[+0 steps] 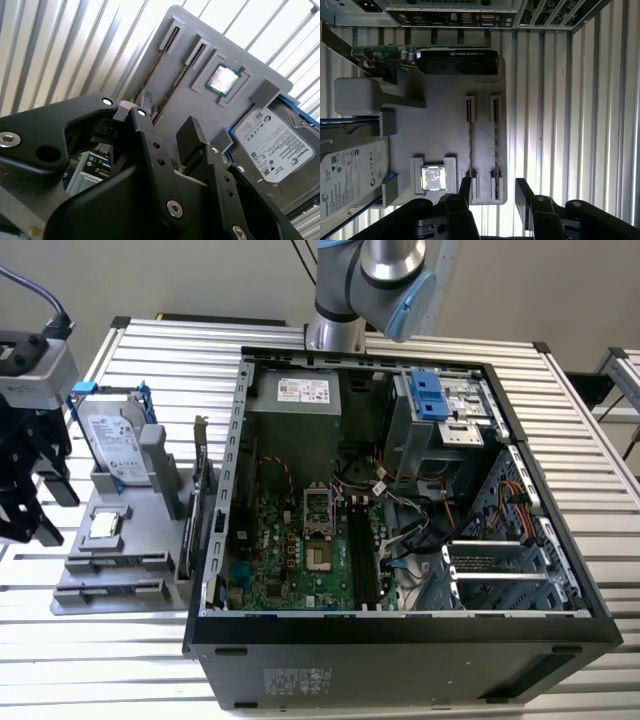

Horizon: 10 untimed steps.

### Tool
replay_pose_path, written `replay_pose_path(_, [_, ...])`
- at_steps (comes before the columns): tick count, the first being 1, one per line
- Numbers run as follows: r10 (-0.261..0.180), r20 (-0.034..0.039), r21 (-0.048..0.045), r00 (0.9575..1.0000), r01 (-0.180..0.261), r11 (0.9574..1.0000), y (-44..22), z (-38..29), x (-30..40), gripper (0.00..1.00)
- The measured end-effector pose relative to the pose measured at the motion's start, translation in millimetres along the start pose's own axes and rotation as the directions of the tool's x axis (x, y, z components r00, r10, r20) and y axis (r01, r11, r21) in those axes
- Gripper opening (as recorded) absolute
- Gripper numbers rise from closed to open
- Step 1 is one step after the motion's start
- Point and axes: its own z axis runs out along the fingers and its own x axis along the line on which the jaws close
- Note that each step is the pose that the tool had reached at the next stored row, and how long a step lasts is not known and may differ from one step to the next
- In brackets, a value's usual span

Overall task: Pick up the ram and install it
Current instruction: 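Pick up the ram and move it above insertion slot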

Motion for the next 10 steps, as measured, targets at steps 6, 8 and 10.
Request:
replay_pose_path(6, [0.0,0.0,0.0,1.0,0.0,1.0,-0.1,4.0,0.0,1.0])
replay_pose_path(8, [0.0,0.0001,0.0001,1.0,0.0,1.0,-0.2,5.3,0.0,1.0])
replay_pose_path(10, [0.0,0.0,0.0,1.0,0.0,1.0,-0.2,6.6,0.0,1.0])
